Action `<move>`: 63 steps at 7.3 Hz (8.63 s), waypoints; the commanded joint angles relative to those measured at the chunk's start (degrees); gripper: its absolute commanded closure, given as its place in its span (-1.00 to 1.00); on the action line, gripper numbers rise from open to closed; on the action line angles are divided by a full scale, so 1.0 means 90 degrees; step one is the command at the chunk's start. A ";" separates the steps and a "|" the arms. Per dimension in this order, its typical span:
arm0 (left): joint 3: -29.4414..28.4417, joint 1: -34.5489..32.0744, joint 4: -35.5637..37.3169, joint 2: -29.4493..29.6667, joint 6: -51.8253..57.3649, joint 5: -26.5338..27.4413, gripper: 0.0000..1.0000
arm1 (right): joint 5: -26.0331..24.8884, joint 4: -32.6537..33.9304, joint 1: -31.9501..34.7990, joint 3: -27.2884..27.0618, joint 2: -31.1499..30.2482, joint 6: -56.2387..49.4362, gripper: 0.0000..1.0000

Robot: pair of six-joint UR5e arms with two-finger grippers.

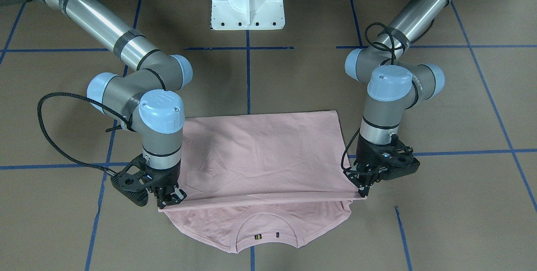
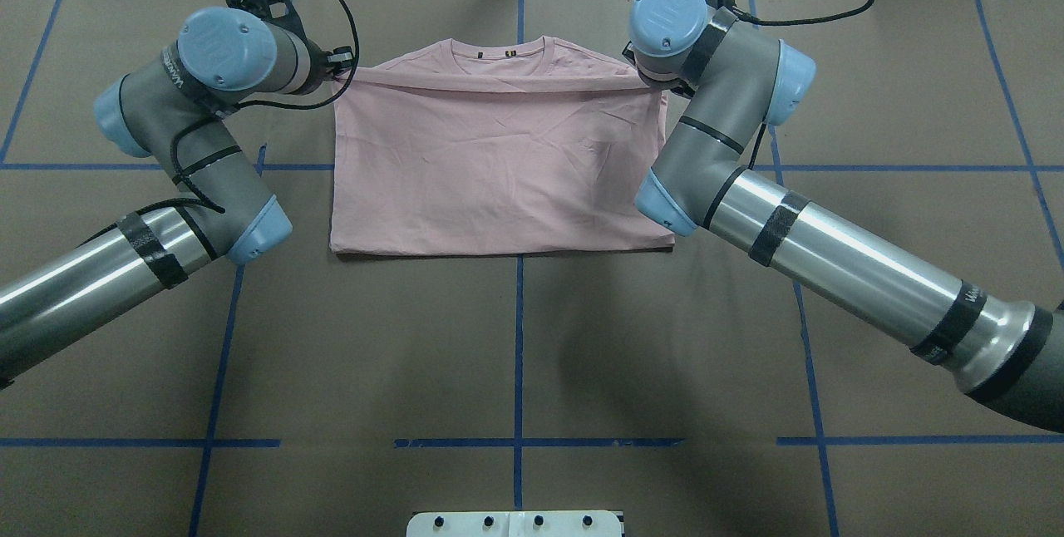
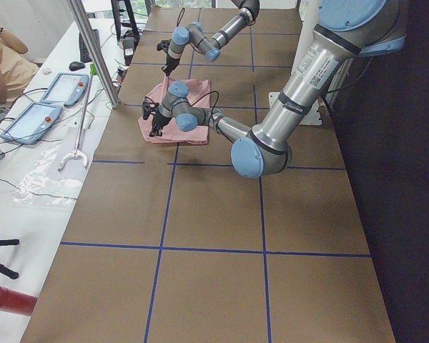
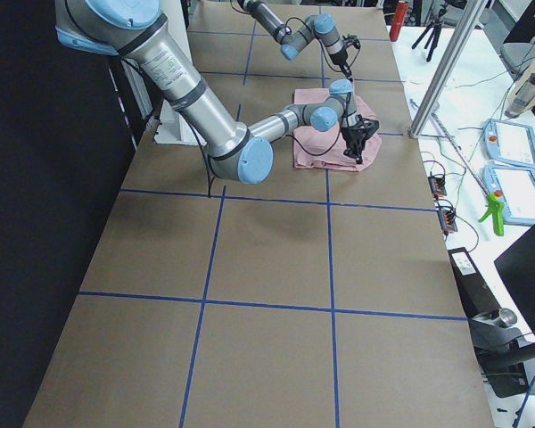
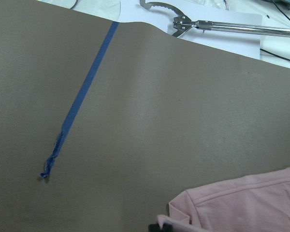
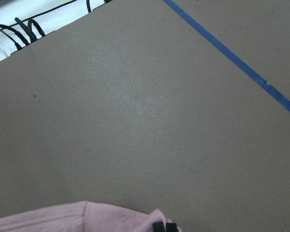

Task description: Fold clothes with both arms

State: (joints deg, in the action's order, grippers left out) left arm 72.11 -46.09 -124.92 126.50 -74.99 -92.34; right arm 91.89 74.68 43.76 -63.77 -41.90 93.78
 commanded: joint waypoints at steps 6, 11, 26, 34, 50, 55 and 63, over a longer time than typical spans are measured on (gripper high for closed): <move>-0.0083 -0.0054 -0.0561 -0.0032 -0.0086 -0.0032 0.02 | -0.0035 -0.0007 -0.0059 -0.1113 -0.0255 0.0019 -0.32; -0.0053 -0.0055 -0.1355 -0.0188 -0.0320 -0.0540 -0.14 | 0.0435 -0.0007 -0.0857 -0.3755 -0.2863 0.0663 -0.46; -0.0004 -0.0035 -0.1345 -0.0198 -0.0399 -0.0540 -0.14 | 0.0425 0.0003 -0.1503 -0.3628 -0.2718 0.1680 1.00; 0.2027 -0.0084 -0.1130 -0.1282 -0.0467 -0.1751 -0.12 | 0.0894 0.0879 -0.1482 -0.6242 -0.4132 0.1582 1.00; 0.2681 -0.0026 0.0140 -0.1272 -0.0447 -0.3230 -0.66 | 0.1812 0.2463 -0.3355 -0.7719 -0.4876 0.2302 1.00; 0.3169 0.0482 0.0188 -0.1292 -0.1385 -0.3138 -0.99 | 0.1763 0.2718 -0.4295 -0.8052 -0.4876 0.2635 -0.98; 0.3462 0.2600 0.1991 -0.1303 -0.2547 -0.1511 -0.87 | 0.1793 0.2601 -0.1084 -0.6794 -0.3304 0.0960 -1.00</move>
State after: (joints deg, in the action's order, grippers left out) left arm 103.13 -26.22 -111.89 113.63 -97.32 -110.93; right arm 108.35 98.37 32.00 -127.73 -72.36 106.11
